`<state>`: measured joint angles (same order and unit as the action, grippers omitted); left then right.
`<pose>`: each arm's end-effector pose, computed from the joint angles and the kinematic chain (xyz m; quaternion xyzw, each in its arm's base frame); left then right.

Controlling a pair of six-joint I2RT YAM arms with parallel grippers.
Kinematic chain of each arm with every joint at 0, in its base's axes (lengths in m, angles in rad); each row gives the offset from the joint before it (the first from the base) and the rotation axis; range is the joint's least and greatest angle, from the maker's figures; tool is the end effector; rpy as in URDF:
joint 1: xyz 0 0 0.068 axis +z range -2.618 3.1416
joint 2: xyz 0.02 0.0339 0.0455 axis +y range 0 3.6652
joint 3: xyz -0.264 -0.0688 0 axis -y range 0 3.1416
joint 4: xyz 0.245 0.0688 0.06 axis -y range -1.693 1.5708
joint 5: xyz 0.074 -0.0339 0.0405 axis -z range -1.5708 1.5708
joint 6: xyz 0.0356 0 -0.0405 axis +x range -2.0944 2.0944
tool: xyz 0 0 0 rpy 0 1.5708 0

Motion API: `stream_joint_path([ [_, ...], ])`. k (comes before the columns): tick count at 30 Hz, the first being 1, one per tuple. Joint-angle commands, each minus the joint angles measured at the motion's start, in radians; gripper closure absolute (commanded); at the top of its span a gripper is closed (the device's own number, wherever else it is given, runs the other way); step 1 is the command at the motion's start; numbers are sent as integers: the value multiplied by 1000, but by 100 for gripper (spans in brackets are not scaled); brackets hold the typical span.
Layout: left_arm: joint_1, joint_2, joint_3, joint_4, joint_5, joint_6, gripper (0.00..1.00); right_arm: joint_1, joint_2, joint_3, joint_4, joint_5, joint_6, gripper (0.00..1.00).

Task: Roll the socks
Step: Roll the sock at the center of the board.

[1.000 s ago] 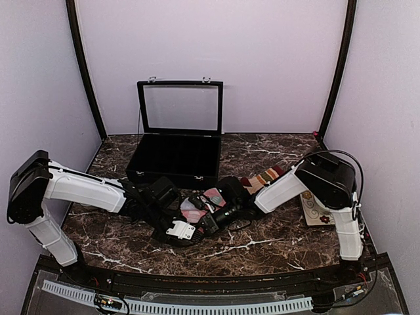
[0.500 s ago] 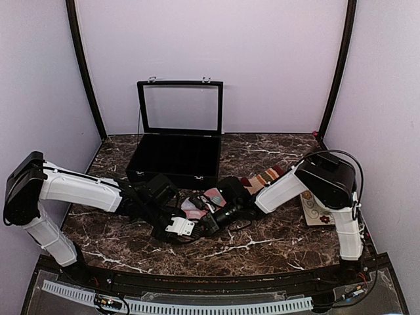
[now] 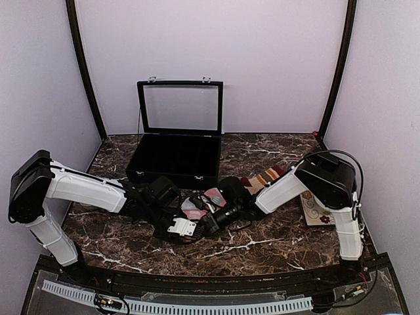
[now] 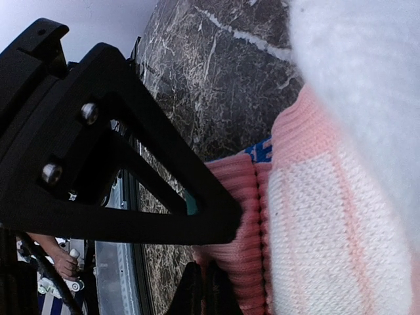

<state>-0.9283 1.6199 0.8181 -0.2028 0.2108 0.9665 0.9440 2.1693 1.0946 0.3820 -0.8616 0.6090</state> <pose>0.1767 -0.2485 0.1510 0.7924 0.5336 -0.0957 0.2797 0.2203 0.3503 0.0826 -0.3121 0.7813 0.5403 0.0106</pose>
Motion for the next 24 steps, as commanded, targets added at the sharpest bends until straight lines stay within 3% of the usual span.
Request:
stream_joint_path([
  [1, 3, 32, -19, 6, -11, 7, 51, -4, 48, -50, -129, 53, 31, 100],
  [8, 6, 65, -33, 5, -36, 9, 66, -2, 27, -75, -84, 55, 58, 99],
  [15, 27, 117, -24, -86, 7, -9, 82, -5, 0, -96, -82, 84, 53, 79],
  [18, 50, 132, -2, -151, 61, -24, 99, -6, -45, -114, -96, 133, 12, 68],
  [24, 95, 147, 38, -263, 191, -66, 100, -13, -181, -173, -153, 278, -123, 57],
])
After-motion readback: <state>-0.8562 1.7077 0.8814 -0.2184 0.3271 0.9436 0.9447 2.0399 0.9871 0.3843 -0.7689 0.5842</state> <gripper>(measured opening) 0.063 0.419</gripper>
